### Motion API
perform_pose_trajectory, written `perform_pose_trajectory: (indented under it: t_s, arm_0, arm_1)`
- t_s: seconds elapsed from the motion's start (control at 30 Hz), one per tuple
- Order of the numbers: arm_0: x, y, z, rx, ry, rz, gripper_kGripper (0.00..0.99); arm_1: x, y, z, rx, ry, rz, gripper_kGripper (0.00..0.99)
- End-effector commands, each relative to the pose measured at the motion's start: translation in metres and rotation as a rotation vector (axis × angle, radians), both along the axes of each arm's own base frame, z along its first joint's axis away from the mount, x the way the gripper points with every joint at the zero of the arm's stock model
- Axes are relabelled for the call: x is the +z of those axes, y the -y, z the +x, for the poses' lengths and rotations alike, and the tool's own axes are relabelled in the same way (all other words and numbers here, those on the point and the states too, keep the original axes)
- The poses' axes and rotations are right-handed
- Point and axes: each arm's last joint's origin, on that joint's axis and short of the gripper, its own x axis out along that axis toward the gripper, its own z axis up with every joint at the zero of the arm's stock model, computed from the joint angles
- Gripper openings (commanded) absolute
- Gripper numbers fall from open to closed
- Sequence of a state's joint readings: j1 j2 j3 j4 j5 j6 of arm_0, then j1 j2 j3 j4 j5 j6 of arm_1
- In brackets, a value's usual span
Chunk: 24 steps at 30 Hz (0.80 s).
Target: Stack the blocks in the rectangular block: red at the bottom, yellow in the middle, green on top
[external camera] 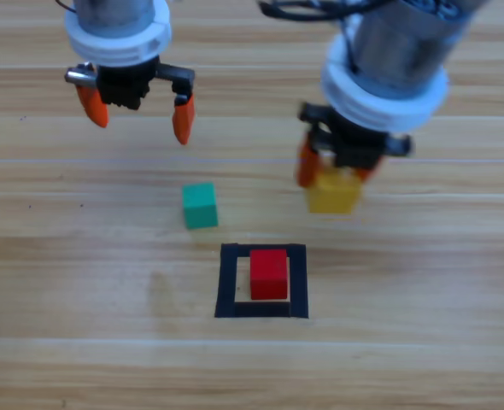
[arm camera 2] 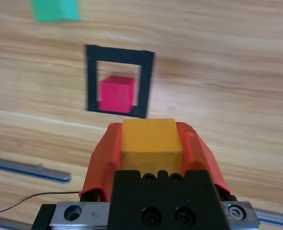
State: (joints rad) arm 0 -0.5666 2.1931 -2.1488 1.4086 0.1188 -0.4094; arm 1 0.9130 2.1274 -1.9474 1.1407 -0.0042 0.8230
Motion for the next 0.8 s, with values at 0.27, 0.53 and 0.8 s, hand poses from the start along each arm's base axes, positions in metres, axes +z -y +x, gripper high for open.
perform_pose_trajectory:
  t_s: [0.27,0.53,0.8]
  arm_0:
    - [-0.023,-0.054,0.038,0.078,-0.075,-0.007,0.990]
    - [-0.019,-0.092,0.045,0.104,-0.090,-0.021,0.990]
    - [-0.020,-0.106,0.044,0.101,-0.115,-0.041,0.990]
  arm_1:
    - [-0.078,-0.074,0.016,0.057,-0.134,-0.144,0.000]
    - [-0.092,-0.083,0.021,0.051,-0.144,-0.157,0.000]
    - [-0.094,-0.090,0.014,0.048,-0.153,-0.163,0.000]
